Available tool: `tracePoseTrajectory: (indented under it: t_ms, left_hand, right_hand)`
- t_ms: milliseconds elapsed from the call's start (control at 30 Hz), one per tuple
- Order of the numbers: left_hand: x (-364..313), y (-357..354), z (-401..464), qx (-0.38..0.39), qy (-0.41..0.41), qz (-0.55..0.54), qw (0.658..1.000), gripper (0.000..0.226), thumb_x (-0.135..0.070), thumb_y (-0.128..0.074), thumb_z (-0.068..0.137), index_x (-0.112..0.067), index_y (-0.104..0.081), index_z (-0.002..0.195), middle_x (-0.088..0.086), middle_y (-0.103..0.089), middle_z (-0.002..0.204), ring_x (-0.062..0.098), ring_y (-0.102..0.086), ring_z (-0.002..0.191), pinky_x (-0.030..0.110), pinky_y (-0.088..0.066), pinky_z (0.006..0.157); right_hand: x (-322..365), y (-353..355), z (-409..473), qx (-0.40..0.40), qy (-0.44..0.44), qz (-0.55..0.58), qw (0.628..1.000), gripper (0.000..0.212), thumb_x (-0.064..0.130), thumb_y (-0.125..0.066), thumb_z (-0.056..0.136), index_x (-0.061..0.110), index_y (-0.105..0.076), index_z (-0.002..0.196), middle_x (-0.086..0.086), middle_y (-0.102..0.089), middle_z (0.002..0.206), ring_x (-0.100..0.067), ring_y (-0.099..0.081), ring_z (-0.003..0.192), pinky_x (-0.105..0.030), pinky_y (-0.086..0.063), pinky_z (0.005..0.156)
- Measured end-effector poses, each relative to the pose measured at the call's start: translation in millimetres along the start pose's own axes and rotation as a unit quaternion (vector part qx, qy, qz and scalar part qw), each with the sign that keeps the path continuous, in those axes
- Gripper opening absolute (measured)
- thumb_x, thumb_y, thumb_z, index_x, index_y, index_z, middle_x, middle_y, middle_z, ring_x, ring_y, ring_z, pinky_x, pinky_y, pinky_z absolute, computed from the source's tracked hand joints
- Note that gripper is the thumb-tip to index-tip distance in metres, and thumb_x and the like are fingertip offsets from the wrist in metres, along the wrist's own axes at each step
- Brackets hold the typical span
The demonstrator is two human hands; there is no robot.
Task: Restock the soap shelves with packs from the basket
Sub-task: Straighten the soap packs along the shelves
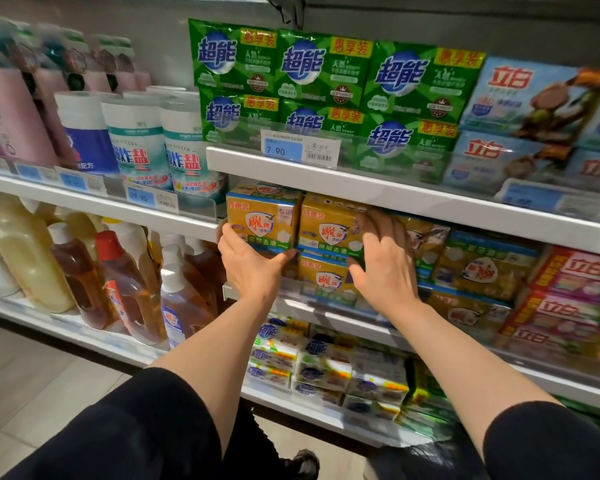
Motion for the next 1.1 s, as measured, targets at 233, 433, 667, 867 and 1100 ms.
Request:
tracePoseTrajectory:
  t_ms: [233, 433, 667, 867, 1100]
  left_hand:
    - [4.0, -6.9, -0.6, -0.009, 0.033, 0.064, 0.997, 0.108, -0.041, -0.085, 0.068, -0.013, -0.018, 0.149, 0.015, -0.026, 0.144, 0.029, -0.028, 0.132, 0.045, -0.035, 0.106]
    - [-33.2, -7.0, -10.9, -0.021, -0.117, 0.099, 0.988, 0.111, -0.042, -0.086, 0.064, -0.007, -0.021, 0.147, 0.016, -0.028, 0.139, 0.028, -0.027, 0.125, 0.036, -0.027, 0.11]
    - [-45.0, -13.0, -16.8, 0.018, -0.187, 0.083, 0.979, 0.062, -0.041, -0.081, 0.073, -0.018, -0.056, 0.125, 0.017, -0.024, 0.148, 0.032, -0.019, 0.138, 0.045, -0.027, 0.114]
    - [-75.1, -46.8, -58.3, 0.092, -0.256, 0.071, 0.96, 0.044, -0.022, -0.075, 0.081, -0.008, -0.054, 0.116, 0.016, -0.028, 0.142, 0.027, -0.024, 0.132, 0.039, -0.031, 0.11]
    - [-53.5, -19.8, -39.1, 0.006, -0.149, 0.119, 0.982, 0.077, -0.013, -0.07, 0.082, -0.003, -0.026, 0.144, 0.016, -0.026, 0.145, 0.029, -0.026, 0.131, 0.037, -0.03, 0.112]
  right_hand:
    - [-1.7, -9.1, 6.3, 0.037, -0.004, 0.073, 0.997, 0.038, 0.018, -0.063, 0.09, 0.005, -0.042, 0.119, 0.003, -0.044, 0.075, -0.019, -0.045, 0.067, -0.028, -0.035, 0.063]
    - [-2.1, 3.4, -3.1, -0.078, -0.011, 0.123, 0.989, 0.06, 0.015, -0.083, 0.068, -0.002, -0.049, 0.114, -0.018, -0.054, 0.103, -0.035, -0.057, 0.089, -0.031, -0.043, 0.073]
    - [-15.4, -14.6, -1.4, -0.013, -0.069, 0.129, 0.989, 0.044, 0.027, -0.077, 0.077, 0.012, -0.038, 0.092, 0.002, -0.042, 0.072, -0.019, -0.043, 0.064, -0.031, -0.036, 0.057]
    - [-11.4, -7.3, -11.6, -0.081, -0.096, 0.244, 0.962, 0.046, 0.009, -0.073, 0.077, 0.004, -0.042, 0.11, -0.01, -0.051, 0.11, -0.017, -0.047, 0.093, -0.026, -0.042, 0.078]
    - [-9.9, -21.1, 6.5, 0.056, -0.063, 0.056, 0.995, 0.02, 0.025, -0.059, 0.093, 0.01, -0.045, 0.092, -0.005, -0.045, 0.084, -0.029, -0.056, 0.091, -0.03, -0.033, 0.069]
Point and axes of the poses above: each hand's wrist, its own z-axis towards the middle knuckle, its own y-axis out of the back of the hand, x = y × z, the point moved 10 cm from there along z, towards the middle knuckle
